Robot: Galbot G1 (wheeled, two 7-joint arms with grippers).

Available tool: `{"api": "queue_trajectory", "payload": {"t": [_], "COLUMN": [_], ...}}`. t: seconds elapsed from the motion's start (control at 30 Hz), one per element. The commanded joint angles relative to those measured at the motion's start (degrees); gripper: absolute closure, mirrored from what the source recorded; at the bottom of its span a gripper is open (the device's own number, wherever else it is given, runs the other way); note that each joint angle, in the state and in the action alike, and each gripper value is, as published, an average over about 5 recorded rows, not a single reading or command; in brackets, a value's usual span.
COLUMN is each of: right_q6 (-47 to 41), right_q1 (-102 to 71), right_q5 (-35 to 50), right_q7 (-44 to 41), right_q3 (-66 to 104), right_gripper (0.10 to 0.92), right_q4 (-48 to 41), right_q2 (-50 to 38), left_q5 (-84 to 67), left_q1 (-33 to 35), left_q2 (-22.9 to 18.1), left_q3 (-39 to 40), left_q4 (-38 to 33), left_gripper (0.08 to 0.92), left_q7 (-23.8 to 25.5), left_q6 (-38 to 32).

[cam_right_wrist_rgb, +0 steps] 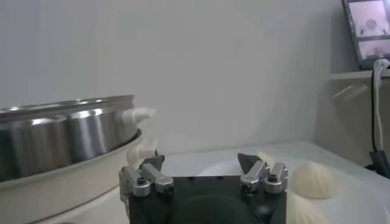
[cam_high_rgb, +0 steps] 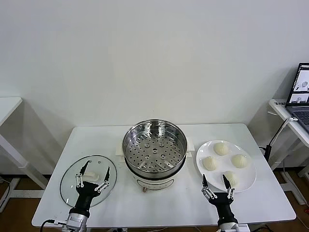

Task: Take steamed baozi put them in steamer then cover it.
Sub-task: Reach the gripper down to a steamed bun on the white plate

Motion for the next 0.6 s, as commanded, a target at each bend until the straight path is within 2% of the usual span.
{"api": "queue_trajectory", "payload": {"t": [0.03, 0.17, 0.33, 0.47, 0.6], "right_q6": [-8.3, -11.4, -14.0, -13.3, -13.5], "right_q1": [10.6, 24.3, 43.4, 57.3, 66.8], "right_q5": [2.3, 7.3, 15.8, 19.7, 19.5], "right_q7": [4.6, 5.2, 2.1, -7.2, -24.4], "right_q3": [3.6, 2.8, -6.3, -14.6, -22.9], "right_gripper": [0.203, 0.203, 0.203, 0.203, 0.203], "right_q4": [-2.1, -9.6, -24.7, -39.0, -49.7], "right_q2": [-3.6, -8.7, -15.2, -18.0, -20.9], "left_q5": [0.0, 0.1, 0.1, 0.0, -0.1], "left_q1": [0.3, 0.4, 0.6, 0.5, 0.3], "left_q2": [0.0, 0.2, 0.5, 0.5, 0.5], "left_q3": [0.0, 0.4, 0.8, 0.8, 0.9], "left_q4": [-0.5, -1.4, -2.8, -3.4, -3.2], "left_gripper": [0.177, 0.177, 0.177, 0.177, 0.177], "left_q7": [0.1, 0.1, 0.1, 0.2, 0.4], "left_q6": [-0.5, -0.4, -0.2, 0.0, -0.1]}}
